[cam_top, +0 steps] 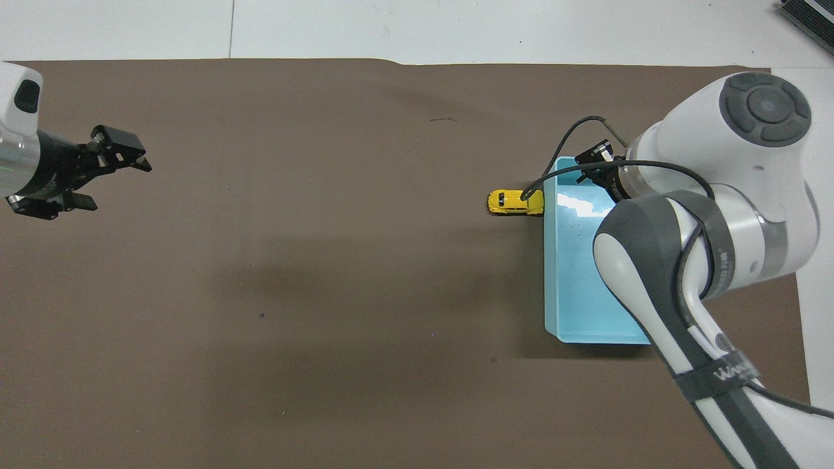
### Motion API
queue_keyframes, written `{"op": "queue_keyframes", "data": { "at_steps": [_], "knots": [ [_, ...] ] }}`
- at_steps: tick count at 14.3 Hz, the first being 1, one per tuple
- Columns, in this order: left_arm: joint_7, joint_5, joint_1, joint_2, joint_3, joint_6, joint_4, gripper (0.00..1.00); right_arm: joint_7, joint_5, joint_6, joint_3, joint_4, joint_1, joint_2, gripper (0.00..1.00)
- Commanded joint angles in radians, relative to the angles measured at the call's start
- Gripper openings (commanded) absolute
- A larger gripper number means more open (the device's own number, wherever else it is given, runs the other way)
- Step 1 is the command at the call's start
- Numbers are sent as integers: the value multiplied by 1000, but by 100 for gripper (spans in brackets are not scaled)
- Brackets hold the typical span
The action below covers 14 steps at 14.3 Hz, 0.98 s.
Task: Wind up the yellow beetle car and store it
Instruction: 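Retract the left gripper while the right gripper reaches the car beside the bin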
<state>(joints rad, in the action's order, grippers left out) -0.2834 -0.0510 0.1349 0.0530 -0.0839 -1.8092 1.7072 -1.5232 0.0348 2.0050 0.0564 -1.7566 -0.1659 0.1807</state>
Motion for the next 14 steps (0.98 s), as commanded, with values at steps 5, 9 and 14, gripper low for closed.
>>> {"op": "queue_keyframes", "data": {
  "at_steps": [5,9,14],
  "knots": [
    [274,22,-17,-74,10,76,-8,100,-165,60,70,7,-43,17,-18,100],
    [283,37,-15,-90,9,175,-79,100,-239,60,178,7,-61,-26,60,100],
    [282,43,-14,-91,9,286,-147,100,-302,-36,254,3,-58,-76,167,100]
  ]
}}
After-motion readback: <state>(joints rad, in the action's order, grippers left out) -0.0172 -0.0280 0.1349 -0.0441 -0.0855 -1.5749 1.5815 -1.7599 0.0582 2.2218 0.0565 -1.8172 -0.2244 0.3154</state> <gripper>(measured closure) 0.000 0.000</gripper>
